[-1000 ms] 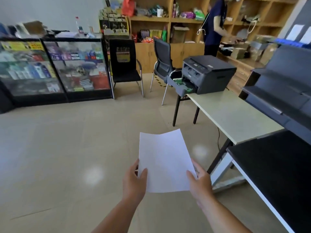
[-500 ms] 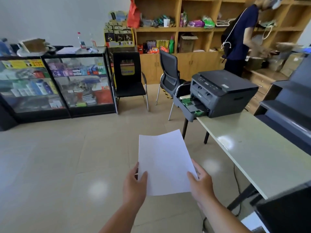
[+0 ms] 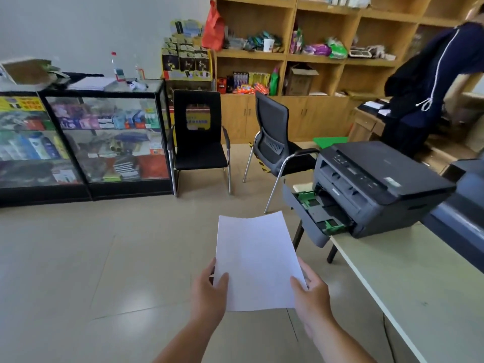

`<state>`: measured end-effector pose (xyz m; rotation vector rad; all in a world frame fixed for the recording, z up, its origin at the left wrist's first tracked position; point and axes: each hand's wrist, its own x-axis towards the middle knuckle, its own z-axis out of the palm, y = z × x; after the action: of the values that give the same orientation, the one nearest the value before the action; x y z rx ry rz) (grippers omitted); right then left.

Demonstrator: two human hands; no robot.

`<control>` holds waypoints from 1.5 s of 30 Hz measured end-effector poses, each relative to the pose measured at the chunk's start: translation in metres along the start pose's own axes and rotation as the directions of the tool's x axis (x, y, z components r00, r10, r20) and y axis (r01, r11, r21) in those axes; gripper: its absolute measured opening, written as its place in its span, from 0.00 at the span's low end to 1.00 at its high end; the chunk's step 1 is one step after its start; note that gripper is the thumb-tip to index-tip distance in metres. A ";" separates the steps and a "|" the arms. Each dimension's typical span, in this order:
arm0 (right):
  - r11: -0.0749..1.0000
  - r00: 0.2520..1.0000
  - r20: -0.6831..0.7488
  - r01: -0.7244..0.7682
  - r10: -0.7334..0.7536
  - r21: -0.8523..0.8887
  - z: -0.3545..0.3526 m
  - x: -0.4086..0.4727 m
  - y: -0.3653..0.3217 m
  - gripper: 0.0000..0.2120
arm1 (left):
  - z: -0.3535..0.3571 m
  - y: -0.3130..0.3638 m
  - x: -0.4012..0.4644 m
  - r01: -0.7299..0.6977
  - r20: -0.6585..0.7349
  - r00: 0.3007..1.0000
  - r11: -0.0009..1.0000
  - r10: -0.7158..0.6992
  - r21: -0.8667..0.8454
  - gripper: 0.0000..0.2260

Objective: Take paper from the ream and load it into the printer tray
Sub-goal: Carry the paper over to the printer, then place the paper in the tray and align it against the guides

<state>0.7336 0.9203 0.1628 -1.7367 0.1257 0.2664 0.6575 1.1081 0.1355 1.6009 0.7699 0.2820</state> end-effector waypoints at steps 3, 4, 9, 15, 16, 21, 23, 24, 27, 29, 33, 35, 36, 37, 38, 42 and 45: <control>1.000 0.999 -0.028 -0.022 0.022 0.003 0.012 0.045 -0.009 0.24 | 0.013 0.012 0.053 -0.031 0.034 0.999 0.999 0.029 0.044 0.20; 1.000 0.999 -0.035 -0.028 0.029 0.006 0.016 0.061 -0.012 0.24 | 0.018 0.015 0.071 -0.029 0.041 0.999 0.998 0.027 0.063 0.20; 0.997 0.995 -0.075 -0.059 0.062 0.042 0.026 0.153 -0.021 0.24 | 0.064 0.036 0.161 -0.034 0.106 0.994 0.996 0.026 0.079 0.18; 0.989 0.982 -0.152 -0.094 0.111 0.115 0.013 0.260 -0.034 0.24 | 0.134 0.071 0.261 -0.098 0.191 0.979 0.985 0.070 0.139 0.17; 0.987 0.978 -0.170 -0.103 0.123 0.123 0.010 0.273 -0.036 0.24 | 0.144 0.076 0.275 -0.102 0.208 0.976 0.983 0.070 0.151 0.17; 0.977 0.944 -0.276 -0.138 0.180 0.163 -0.002 0.322 -0.031 0.23 | 0.195 0.095 0.334 -0.151 0.332 0.940 0.968 0.078 0.203 0.20; 0.971 0.918 -0.333 -0.166 0.216 0.172 -0.005 0.334 -0.021 0.23 | 0.214 0.104 0.348 -0.206 0.402 0.911 0.949 0.097 0.238 0.19; 0.967 0.905 -0.354 -0.181 0.235 0.179 -0.006 0.338 -0.018 0.23 | 0.222 0.106 0.354 -0.226 0.434 0.896 0.940 0.097 0.257 0.19; 0.953 0.853 -0.433 -0.224 0.292 0.202 -0.004 0.348 -0.009 0.23 | 0.244 0.106 0.380 -0.297 0.529 0.843 0.902 0.095 0.312 0.20; 0.946 0.797 -0.512 -0.240 0.319 0.216 0.000 0.355 -0.001 0.23 | 0.258 0.105 0.398 -0.330 0.590 0.804 0.881 0.074 0.339 0.21; 0.916 0.674 -0.622 -0.266 0.400 0.302 0.020 0.363 0.003 0.23 | 0.280 0.109 0.431 -0.399 0.716 0.698 0.848 0.034 0.349 0.20; 0.903 0.601 -0.675 -0.258 0.428 0.343 0.031 0.365 -0.001 0.21 | 0.289 0.108 0.449 -0.465 0.771 0.635 0.817 0.041 0.340 0.20; 0.899 0.568 -0.698 -0.246 0.437 0.362 0.037 0.365 -0.001 0.20 | 0.293 0.107 0.455 -0.494 0.793 0.608 0.803 0.043 0.335 0.20; 0.893 0.533 -0.717 -0.234 0.449 0.385 0.042 0.367 -0.001 0.20 | 0.296 0.107 0.462 -0.512 0.811 0.584 0.795 0.043 0.326 0.19; 0.884 0.496 -0.732 -0.231 0.467 0.407 0.046 0.368 0.001 0.19 | 0.300 0.107 0.467 -0.518 0.824 0.566 0.792 0.034 0.323 0.19; 0.859 0.417 -0.752 -0.221 0.511 0.461 0.057 0.373 -0.003 0.18 | 0.316 0.116 0.481 -0.541 0.865 0.502 0.781 0.003 0.312 0.22; 0.855 0.367 -0.772 -0.202 0.519 0.478 0.058 0.382 -0.009 0.19 | 0.330 0.121 0.487 -0.562 0.893 0.450 0.777 -0.002 0.285 0.21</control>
<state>1.0984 1.0036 0.0676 -1.3292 1.3106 -0.3871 1.2527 1.1509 0.0663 2.1200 -0.3105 -0.5780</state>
